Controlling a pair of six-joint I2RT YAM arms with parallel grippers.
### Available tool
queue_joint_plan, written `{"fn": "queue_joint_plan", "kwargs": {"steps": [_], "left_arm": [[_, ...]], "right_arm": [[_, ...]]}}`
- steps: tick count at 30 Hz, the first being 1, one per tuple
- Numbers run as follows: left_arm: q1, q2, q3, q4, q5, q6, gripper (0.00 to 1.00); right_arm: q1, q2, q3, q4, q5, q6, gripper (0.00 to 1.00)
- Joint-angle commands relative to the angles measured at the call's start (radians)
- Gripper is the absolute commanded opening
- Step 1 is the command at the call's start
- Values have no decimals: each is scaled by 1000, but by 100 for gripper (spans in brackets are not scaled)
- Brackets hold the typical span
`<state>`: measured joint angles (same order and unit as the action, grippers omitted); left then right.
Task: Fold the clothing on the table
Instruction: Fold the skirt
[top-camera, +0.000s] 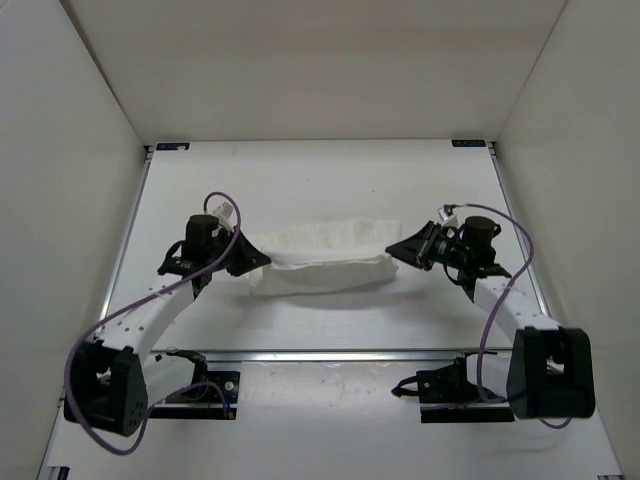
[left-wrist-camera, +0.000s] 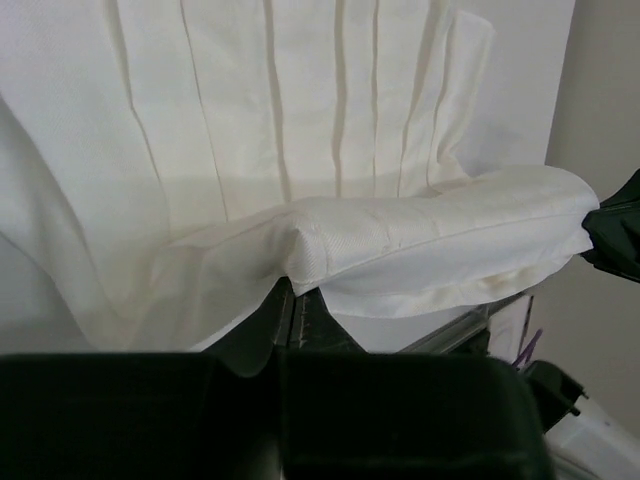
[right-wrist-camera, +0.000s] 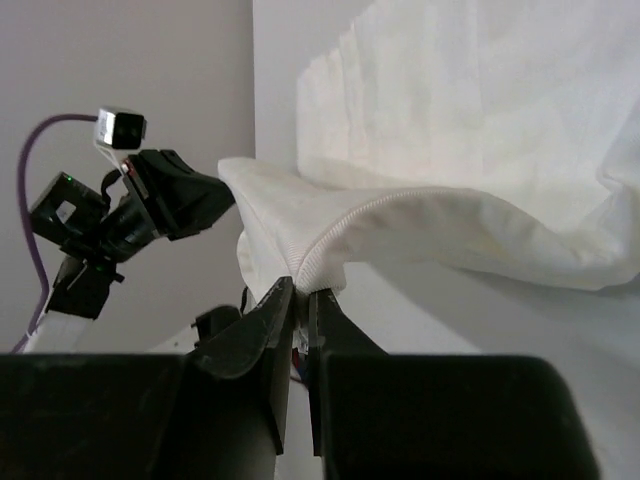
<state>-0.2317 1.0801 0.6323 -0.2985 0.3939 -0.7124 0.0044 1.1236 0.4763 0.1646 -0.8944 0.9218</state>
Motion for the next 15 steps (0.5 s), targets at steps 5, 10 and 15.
{"fn": "queue_joint_plan", "kwargs": {"steps": [5,10,15], "left_arm": [[144,239,83,387,-35,-136,56],[170,204,55,420,-51,-158,72],[91,211,49,391,-109,-81,72]], "right_arm": [[-18,462,371,362,108,-40,53],[-30,542,430,308,161,-198,99],[-9,571,470,178,222,-435,99]]}}
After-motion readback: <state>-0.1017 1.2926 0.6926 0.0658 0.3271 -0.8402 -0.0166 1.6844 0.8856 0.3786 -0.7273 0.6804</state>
